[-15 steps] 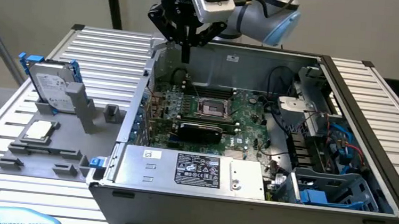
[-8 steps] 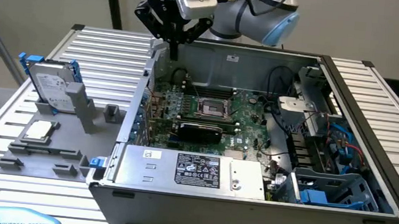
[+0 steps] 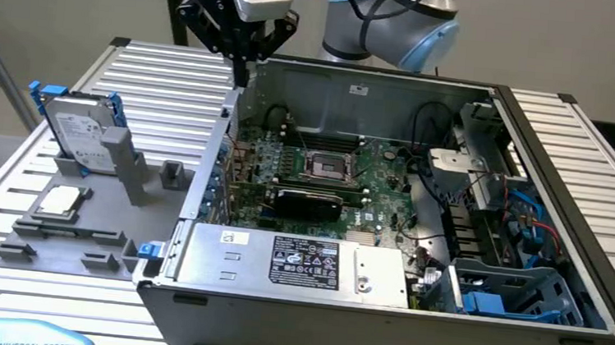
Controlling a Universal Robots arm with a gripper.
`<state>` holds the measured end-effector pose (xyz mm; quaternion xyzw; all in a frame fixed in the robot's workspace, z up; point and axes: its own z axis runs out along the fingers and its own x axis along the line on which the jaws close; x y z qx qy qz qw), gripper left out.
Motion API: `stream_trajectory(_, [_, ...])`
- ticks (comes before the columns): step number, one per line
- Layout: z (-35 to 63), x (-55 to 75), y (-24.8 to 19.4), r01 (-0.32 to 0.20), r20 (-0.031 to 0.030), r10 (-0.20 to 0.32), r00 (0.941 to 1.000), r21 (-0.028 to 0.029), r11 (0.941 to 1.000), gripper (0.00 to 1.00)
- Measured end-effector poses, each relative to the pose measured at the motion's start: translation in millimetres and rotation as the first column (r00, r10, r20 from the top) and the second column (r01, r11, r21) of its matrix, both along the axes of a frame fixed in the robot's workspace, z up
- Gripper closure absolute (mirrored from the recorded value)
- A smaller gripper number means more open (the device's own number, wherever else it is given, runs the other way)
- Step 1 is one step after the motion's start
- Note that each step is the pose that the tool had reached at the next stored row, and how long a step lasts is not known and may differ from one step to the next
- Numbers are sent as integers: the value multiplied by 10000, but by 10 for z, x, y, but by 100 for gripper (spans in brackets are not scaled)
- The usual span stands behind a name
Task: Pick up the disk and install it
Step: 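Reach for the disk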
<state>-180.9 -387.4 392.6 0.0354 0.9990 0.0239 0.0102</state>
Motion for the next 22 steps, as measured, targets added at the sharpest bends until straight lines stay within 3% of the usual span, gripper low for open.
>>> stream_trajectory(12, [0, -535, 106, -1, -21, 1, 10000, -27, 10000, 89])
stream_trajectory(22, [-3, -989, 223, -1, -56, 1, 10000, -65, 10000, 89])
